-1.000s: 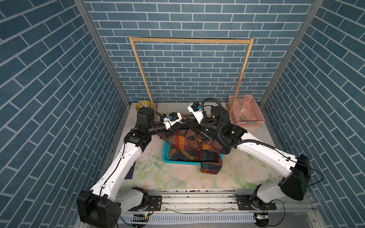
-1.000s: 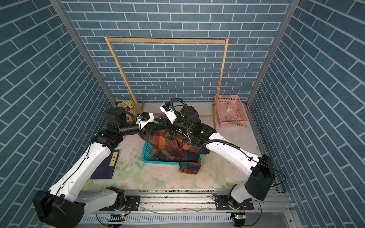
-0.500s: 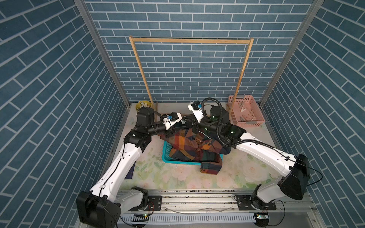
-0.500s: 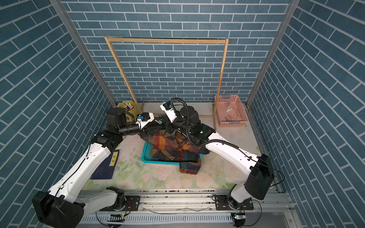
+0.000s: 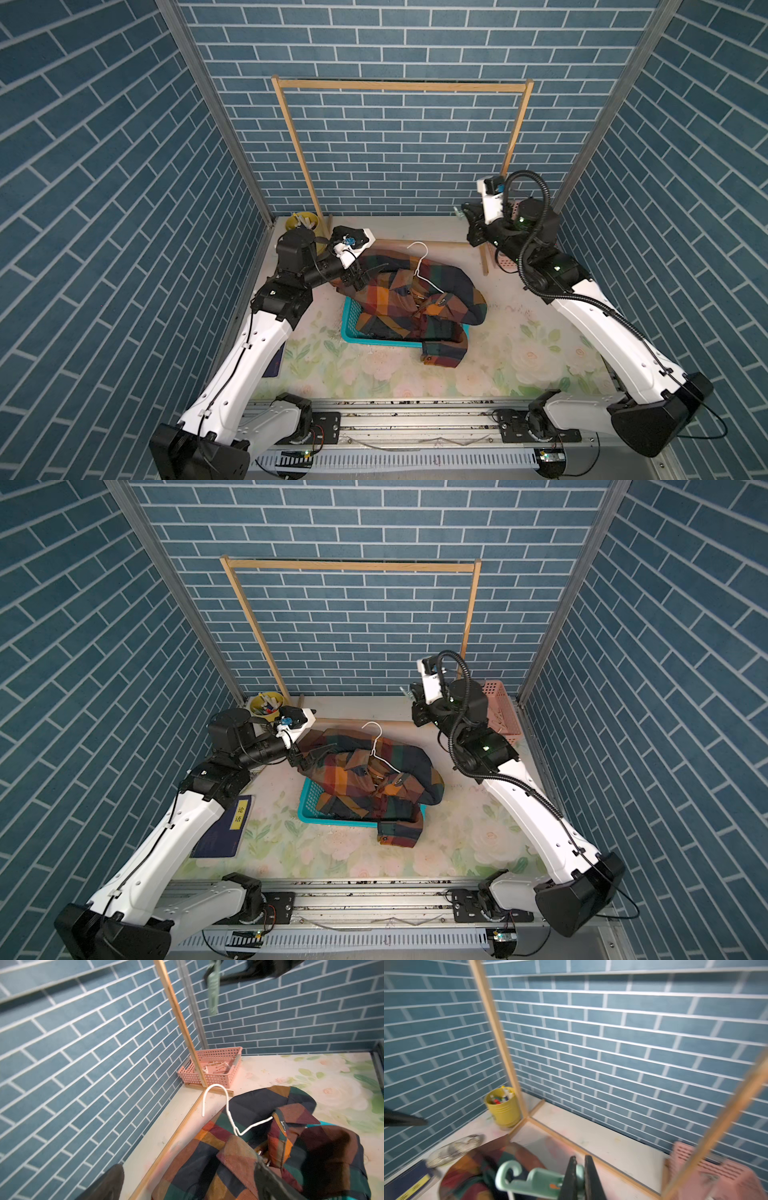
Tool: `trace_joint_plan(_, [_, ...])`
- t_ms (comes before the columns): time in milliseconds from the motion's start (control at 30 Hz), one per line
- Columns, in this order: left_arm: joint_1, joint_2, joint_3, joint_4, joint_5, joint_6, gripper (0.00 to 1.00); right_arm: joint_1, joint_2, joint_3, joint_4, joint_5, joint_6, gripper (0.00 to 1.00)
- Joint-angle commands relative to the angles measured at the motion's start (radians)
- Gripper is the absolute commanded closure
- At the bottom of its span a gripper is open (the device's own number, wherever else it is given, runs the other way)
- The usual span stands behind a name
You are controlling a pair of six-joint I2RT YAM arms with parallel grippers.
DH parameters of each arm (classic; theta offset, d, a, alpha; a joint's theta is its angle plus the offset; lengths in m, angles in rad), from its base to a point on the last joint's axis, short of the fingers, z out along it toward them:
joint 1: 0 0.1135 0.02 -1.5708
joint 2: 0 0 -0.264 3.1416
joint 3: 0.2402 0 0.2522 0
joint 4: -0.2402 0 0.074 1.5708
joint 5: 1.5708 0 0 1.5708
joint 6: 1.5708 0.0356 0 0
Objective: Remove the clothespins securing long-sleeve shirts to the hanger
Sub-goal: Place the clamp in the storage box.
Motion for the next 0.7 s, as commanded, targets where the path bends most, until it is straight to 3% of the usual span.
trace_joint_plan(0, [0.016,0.004,0.067,0.055,-0.211,-0.218,0.01,-0.135,-0.005,-0.022,-0.127,0.02,0.048,1.0])
trace_joint_plan(167, [0.061,0.003,0.074,0.124,-0.309,-0.439,0.01,-0.359,0.086,-0.085,-0.129,-0.071,0.14,1.0])
trace_joint_plan(300, [0.075,0.041,0.169,-0.045,-0.265,-0.431,0.01,-0.457,0.235,-0.091,-0.081,-0.073,0.178,1.0])
trace_joint_plan(400, [0.078,0.06,0.205,-0.146,-0.24,-0.413,0.09,-0.519,0.357,-0.046,-0.073,-0.135,0.205,1.0])
trace_joint_plan(667, [0.083,-0.022,0.08,-0.129,-0.259,-0.448,0.09,-0.567,0.713,0.231,-0.183,-0.133,0.228,1.0])
